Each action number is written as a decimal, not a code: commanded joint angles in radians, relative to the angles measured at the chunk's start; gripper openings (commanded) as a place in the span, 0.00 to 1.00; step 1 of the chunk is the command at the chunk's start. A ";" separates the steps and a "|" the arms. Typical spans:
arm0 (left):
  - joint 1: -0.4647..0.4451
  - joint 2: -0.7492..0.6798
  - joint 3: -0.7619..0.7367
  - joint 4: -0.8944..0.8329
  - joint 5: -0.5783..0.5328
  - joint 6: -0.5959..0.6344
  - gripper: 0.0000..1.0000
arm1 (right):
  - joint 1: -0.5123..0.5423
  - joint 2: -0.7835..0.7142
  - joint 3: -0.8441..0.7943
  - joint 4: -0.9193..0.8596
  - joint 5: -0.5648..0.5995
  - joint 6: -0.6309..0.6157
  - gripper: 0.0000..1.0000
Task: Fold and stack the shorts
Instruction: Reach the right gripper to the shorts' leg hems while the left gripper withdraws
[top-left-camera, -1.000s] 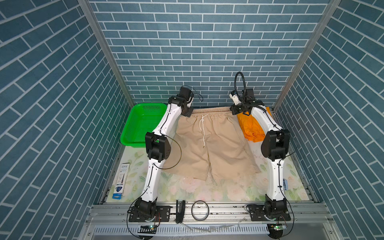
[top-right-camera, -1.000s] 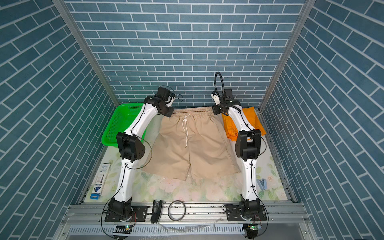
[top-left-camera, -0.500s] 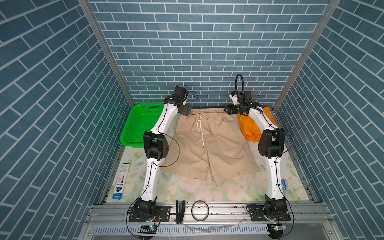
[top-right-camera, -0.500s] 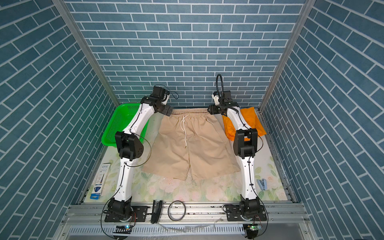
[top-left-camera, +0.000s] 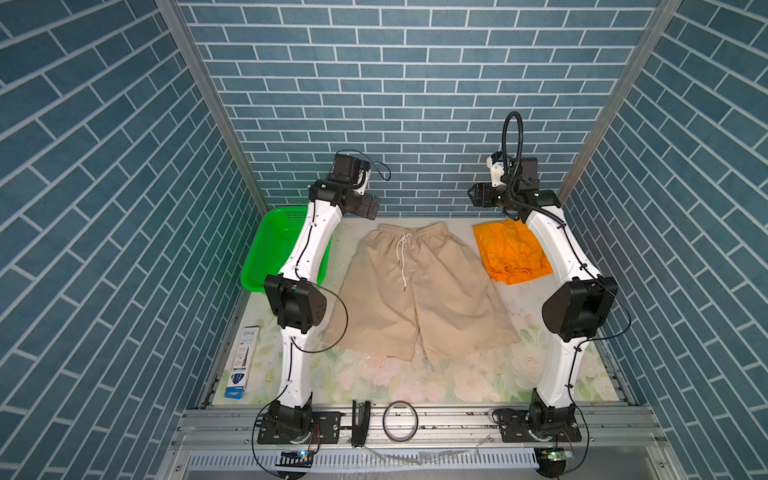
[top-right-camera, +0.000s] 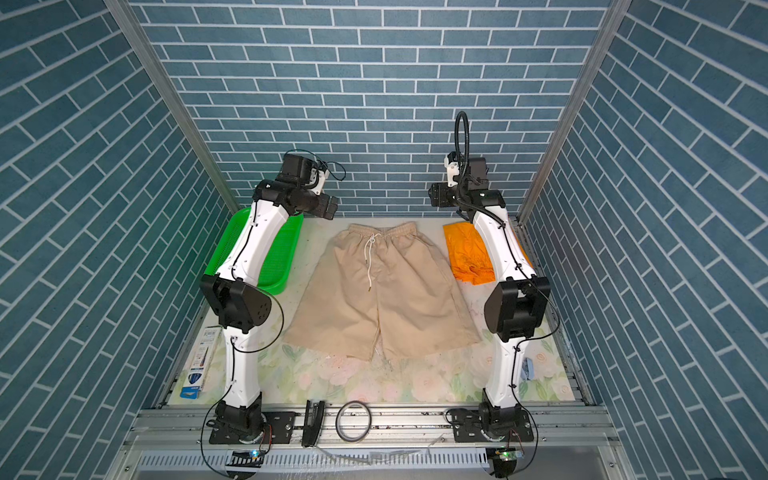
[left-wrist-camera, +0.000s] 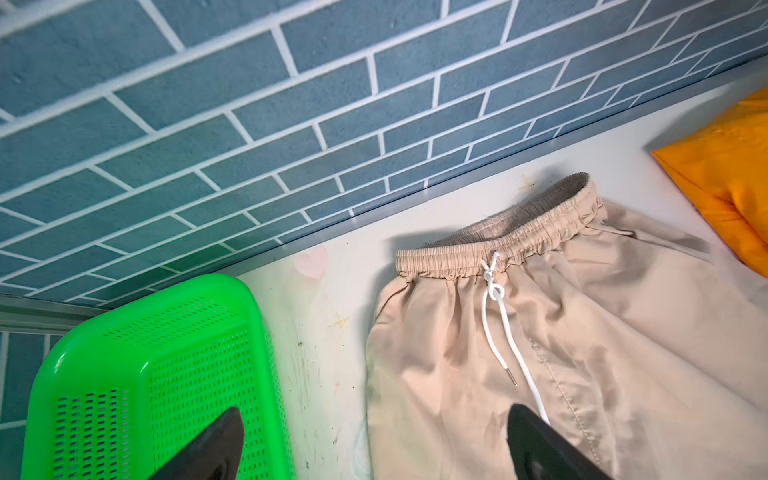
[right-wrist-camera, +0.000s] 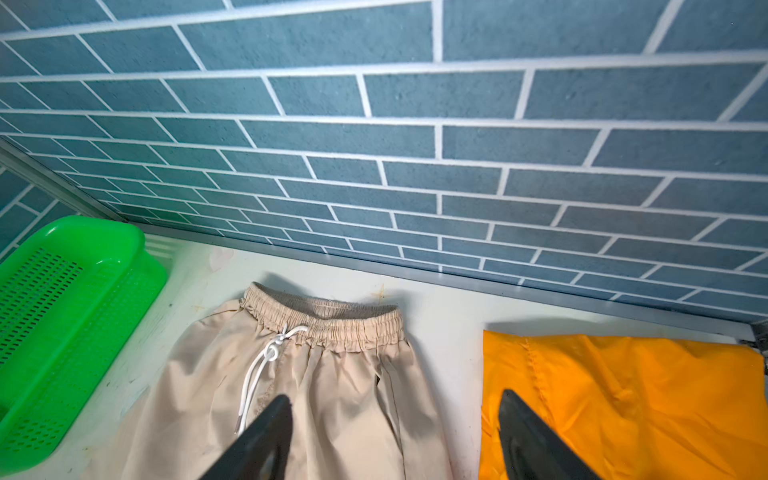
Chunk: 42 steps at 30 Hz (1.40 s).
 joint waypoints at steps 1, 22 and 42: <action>0.006 -0.051 -0.112 0.005 0.055 -0.021 1.00 | 0.066 -0.098 -0.164 -0.050 -0.024 0.021 0.77; 0.015 -0.825 -1.070 0.291 0.056 -0.244 1.00 | 0.847 -0.419 -1.031 0.023 0.478 0.636 0.81; 0.015 -0.834 -1.161 0.338 0.122 -0.223 1.00 | 0.886 -0.173 -1.001 0.029 0.360 0.679 0.66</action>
